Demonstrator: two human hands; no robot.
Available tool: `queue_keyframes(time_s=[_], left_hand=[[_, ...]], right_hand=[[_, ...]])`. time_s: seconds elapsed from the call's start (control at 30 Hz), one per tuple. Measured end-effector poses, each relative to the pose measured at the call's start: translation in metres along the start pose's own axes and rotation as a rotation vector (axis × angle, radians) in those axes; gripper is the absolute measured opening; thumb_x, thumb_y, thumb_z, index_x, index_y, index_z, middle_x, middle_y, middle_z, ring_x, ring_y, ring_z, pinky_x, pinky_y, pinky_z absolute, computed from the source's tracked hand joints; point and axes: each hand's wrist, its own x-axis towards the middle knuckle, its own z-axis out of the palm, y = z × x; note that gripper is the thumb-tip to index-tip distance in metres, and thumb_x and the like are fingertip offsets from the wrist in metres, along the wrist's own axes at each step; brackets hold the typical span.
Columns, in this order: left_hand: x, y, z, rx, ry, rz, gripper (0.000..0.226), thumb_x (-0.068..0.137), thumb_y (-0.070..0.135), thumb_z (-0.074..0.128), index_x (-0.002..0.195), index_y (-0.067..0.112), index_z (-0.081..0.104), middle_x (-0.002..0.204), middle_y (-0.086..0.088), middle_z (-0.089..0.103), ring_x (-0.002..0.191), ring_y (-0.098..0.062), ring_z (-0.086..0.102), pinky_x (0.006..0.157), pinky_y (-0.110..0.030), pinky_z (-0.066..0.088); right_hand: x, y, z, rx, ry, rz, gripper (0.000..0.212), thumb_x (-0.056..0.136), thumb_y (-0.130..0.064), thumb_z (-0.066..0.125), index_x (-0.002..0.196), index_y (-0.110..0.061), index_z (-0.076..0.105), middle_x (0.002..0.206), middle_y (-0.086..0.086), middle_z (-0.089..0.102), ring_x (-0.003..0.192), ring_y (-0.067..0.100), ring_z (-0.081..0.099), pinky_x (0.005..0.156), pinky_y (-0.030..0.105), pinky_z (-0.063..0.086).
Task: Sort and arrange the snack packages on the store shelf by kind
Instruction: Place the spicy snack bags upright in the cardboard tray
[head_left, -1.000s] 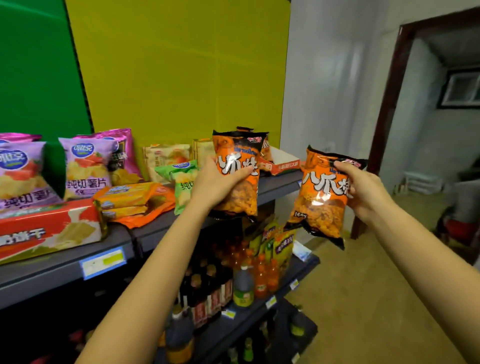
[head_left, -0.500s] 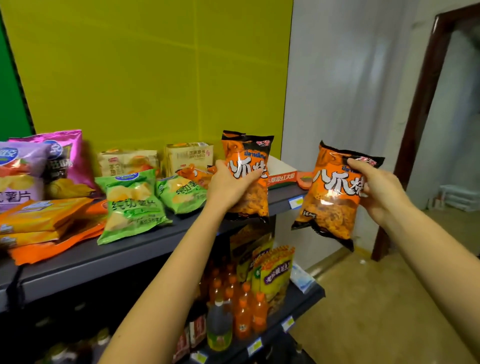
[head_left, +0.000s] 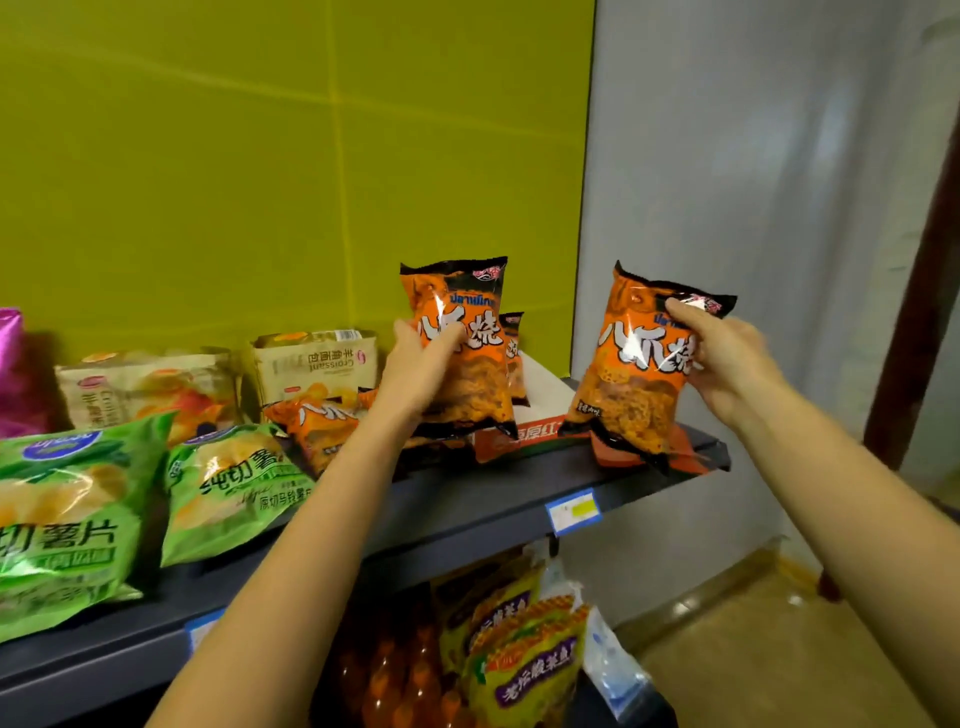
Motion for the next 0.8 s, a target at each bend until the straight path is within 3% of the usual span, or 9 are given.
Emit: queue_keyframes(time_s=[0.13,0.23,0.33,0.43,0.5,0.6,0.8], left_hand=[[0.029,0.002,0.018,0.000,0.051,0.007,0.054,0.086,0.035,0.054,0.128,0.011,0.031,0.114,-0.003,0.043,0.104,-0.020,0.044,0.080,-0.034,0.034],[0.049,0.000,0.032,0.039,0.099,0.016,0.054,0.086,0.035,0.056,0.127,0.010,0.030,0.112,-0.001,0.045,0.105,-0.020,0.045,0.085,-0.036,0.038],[0.072,-0.004,0.050,0.022,0.102,0.002,0.050,0.086,0.029,0.060,0.121,0.012,0.028,0.108,0.002,0.050,0.112,-0.022,0.050,0.099,-0.043,0.043],[0.095,-0.004,0.069,0.004,0.137,-0.014,0.059,0.088,0.024,0.060,0.130,0.008,0.022,0.118,-0.001,0.048,0.112,-0.021,0.049,0.096,-0.037,0.042],[0.109,-0.009,0.080,-0.011,0.176,-0.028,0.066,0.087,0.022,0.061,0.134,0.007,0.017,0.129,-0.005,0.047,0.118,-0.023,0.048,0.101,-0.039,0.041],[0.125,-0.028,0.091,-0.024,0.215,-0.079,0.068,0.085,0.022,0.064,0.133,0.009,0.018,0.136,-0.007,0.046,0.124,-0.026,0.047,0.106,-0.045,0.039],[0.142,-0.055,0.098,0.040,0.268,-0.206,0.074,0.085,0.022,0.064,0.137,0.006,0.014,0.139,-0.011,0.042,0.128,-0.029,0.045,0.104,-0.040,0.041]], right_hand=[[0.053,0.007,0.009,0.026,-0.095,-0.003,0.020,0.085,-0.019,0.063,0.104,-0.012,0.060,0.083,-0.001,0.066,0.071,0.008,0.063,0.057,0.020,0.049],[0.094,0.012,0.016,0.055,-0.179,-0.012,0.010,0.085,-0.018,0.062,0.094,-0.015,0.062,0.081,-0.002,0.067,0.060,0.002,0.066,0.052,0.018,0.052],[0.138,0.016,0.024,0.074,-0.269,-0.017,0.007,0.085,-0.020,0.063,0.091,-0.018,0.062,0.083,-0.003,0.067,0.064,0.003,0.065,0.056,0.020,0.053],[0.177,0.017,0.037,0.128,-0.367,0.001,0.006,0.085,-0.019,0.062,0.091,-0.017,0.062,0.084,-0.002,0.068,0.057,0.001,0.067,0.050,0.019,0.052],[0.201,0.023,0.046,0.159,-0.441,0.030,0.016,0.084,-0.019,0.063,0.099,-0.014,0.063,0.090,0.000,0.069,0.068,0.005,0.069,0.056,0.021,0.056],[0.226,0.041,0.059,0.169,-0.534,0.091,0.034,0.083,-0.020,0.065,0.115,-0.009,0.060,0.101,0.004,0.070,0.090,0.015,0.067,0.076,0.030,0.056],[0.247,0.087,0.080,0.135,-0.692,0.187,0.014,0.086,-0.014,0.061,0.099,-0.009,0.061,0.094,0.004,0.067,0.088,0.015,0.064,0.084,0.031,0.051]])
